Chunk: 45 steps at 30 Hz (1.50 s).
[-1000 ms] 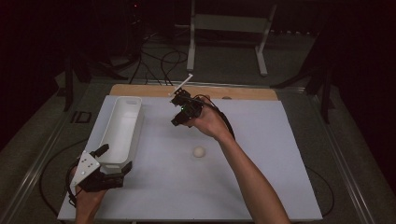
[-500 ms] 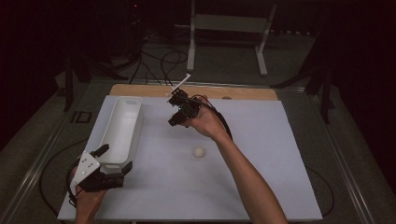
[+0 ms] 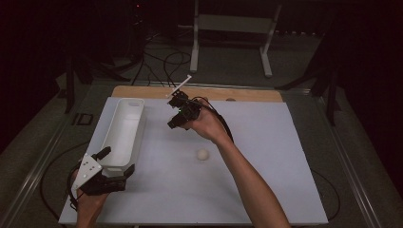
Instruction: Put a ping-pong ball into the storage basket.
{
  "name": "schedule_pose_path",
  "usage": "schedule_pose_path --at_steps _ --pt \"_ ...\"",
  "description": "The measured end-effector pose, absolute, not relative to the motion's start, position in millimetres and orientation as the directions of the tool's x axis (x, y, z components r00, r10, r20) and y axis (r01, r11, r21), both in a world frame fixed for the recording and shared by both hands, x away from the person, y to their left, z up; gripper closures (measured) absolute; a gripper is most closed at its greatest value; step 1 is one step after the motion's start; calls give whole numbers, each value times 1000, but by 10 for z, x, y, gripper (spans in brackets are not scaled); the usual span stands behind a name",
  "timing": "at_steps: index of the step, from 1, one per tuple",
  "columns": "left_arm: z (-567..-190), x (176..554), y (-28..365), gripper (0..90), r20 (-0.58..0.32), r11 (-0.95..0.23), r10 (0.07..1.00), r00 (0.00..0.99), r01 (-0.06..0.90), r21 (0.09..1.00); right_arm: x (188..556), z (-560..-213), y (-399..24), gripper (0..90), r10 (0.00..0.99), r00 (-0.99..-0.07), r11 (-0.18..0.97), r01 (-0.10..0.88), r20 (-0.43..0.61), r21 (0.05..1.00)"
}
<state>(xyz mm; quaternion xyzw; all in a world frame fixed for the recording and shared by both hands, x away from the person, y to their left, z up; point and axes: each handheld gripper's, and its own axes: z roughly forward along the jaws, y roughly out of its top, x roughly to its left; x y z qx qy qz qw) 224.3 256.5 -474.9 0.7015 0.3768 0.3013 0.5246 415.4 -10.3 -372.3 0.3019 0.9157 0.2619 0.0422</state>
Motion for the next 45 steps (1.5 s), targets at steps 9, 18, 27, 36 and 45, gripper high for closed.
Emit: schedule_pose_path --at_steps 9,18,27,36,45 --pt "-4748 2242 2567 7 29 -168 844 536 213 963 4154 -3718 -37 503 569 -818 683 525 80 509" --pt "-4750 2244 2561 7 31 -171 843 538 213 962 4155 -3717 -2 503 567 -819 679 524 86 513" --pt "-4750 2244 2566 7 32 -171 844 536 212 962 4153 -3709 42 504 565 -820 674 523 91 522" --pt "-4750 2244 2563 7 30 -169 843 537 211 963 4153 -3719 86 503 559 -824 673 515 90 531" --pt "-4750 2242 2566 7 30 -169 843 537 211 963 4143 -3718 167 504 551 -828 668 510 101 541"
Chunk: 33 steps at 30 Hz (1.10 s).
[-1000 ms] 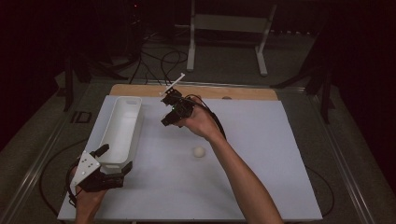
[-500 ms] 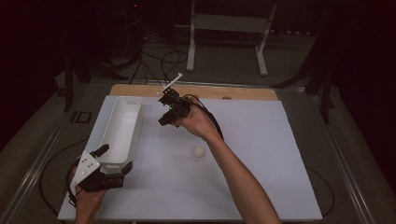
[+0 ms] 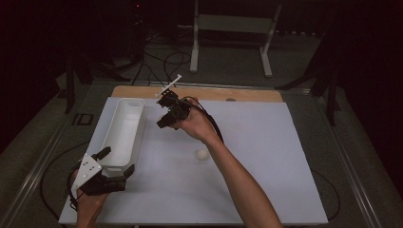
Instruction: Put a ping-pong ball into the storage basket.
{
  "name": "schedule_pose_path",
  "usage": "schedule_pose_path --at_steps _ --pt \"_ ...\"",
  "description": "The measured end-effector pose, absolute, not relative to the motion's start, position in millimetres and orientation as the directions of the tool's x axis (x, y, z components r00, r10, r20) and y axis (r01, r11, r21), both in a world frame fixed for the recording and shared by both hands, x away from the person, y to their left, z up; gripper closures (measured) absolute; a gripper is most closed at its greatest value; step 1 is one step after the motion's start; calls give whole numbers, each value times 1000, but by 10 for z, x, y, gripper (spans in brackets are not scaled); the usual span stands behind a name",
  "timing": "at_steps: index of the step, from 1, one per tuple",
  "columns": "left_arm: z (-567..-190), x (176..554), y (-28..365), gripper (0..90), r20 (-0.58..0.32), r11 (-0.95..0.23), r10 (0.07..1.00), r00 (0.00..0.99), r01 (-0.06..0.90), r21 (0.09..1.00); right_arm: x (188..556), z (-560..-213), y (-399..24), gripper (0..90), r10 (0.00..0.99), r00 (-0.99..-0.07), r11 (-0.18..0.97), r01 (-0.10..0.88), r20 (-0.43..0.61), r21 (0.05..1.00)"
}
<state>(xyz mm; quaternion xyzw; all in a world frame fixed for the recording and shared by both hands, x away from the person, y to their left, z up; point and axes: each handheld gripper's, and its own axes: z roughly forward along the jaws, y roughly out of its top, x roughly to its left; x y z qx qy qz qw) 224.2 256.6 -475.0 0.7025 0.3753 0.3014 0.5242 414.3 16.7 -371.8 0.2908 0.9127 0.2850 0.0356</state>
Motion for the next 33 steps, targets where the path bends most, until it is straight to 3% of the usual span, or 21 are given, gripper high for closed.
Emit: schedule_pose_path --at_steps 33 --pt "-4750 2242 2561 7 31 -170 842 539 210 963 4138 -3742 336 503 548 -827 637 511 128 577"
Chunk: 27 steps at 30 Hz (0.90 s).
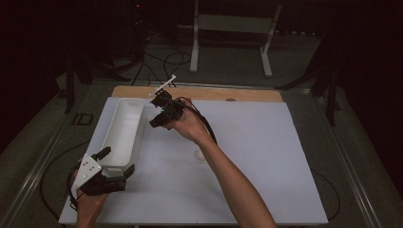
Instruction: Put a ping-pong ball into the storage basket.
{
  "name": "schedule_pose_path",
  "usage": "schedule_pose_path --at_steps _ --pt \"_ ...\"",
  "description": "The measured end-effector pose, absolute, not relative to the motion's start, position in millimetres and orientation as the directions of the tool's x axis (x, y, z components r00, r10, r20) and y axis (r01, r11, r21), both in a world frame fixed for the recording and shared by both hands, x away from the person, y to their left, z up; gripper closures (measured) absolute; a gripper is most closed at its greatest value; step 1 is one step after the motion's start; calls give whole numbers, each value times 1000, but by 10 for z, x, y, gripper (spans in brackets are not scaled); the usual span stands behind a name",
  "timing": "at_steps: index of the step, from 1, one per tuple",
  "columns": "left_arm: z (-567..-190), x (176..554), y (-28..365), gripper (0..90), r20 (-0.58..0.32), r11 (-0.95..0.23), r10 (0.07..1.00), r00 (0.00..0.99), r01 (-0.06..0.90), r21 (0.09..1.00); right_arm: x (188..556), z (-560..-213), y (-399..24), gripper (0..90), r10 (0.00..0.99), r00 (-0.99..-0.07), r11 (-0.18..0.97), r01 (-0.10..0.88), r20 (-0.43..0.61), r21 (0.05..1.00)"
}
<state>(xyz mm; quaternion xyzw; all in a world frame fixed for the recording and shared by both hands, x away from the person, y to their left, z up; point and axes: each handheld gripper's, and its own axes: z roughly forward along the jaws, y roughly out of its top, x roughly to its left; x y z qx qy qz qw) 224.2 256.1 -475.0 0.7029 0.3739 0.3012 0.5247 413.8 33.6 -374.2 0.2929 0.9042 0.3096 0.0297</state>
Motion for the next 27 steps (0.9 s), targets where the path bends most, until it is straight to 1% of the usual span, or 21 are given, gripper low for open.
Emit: schedule_pose_path --at_steps 27 --pt "-4746 2239 2573 7 29 -167 841 540 209 964 4109 -3715 502 504 531 -838 633 492 127 598"
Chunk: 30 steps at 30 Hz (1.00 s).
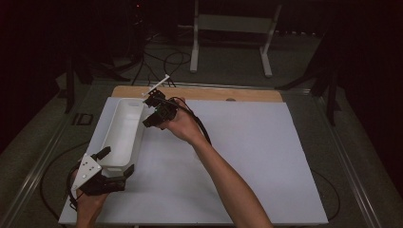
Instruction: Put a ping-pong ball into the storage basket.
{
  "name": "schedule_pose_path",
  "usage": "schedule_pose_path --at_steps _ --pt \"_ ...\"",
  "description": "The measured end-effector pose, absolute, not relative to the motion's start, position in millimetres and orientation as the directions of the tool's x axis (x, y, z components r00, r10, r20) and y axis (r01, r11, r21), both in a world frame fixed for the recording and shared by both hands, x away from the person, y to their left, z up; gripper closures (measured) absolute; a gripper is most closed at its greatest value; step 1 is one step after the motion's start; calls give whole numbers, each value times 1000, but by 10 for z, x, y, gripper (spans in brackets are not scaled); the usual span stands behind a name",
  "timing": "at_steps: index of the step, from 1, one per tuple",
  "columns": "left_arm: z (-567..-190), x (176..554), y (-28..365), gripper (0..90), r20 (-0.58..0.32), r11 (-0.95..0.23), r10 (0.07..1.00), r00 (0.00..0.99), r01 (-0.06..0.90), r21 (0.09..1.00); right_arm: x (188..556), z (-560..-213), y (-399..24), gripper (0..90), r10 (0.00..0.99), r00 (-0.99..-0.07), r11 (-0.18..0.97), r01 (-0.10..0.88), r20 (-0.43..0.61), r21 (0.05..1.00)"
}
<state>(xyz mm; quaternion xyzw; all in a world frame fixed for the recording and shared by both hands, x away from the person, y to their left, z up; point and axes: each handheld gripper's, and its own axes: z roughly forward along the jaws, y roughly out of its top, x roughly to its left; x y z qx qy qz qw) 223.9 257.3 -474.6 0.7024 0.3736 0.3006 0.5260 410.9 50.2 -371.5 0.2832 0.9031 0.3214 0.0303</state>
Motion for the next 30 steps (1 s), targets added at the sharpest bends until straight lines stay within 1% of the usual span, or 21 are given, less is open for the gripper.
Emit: schedule_pose_path --at_steps 30 --pt "-4747 2238 2571 7 29 -168 840 541 210 963 4024 -3712 716 503 502 -855 644 469 128 604"
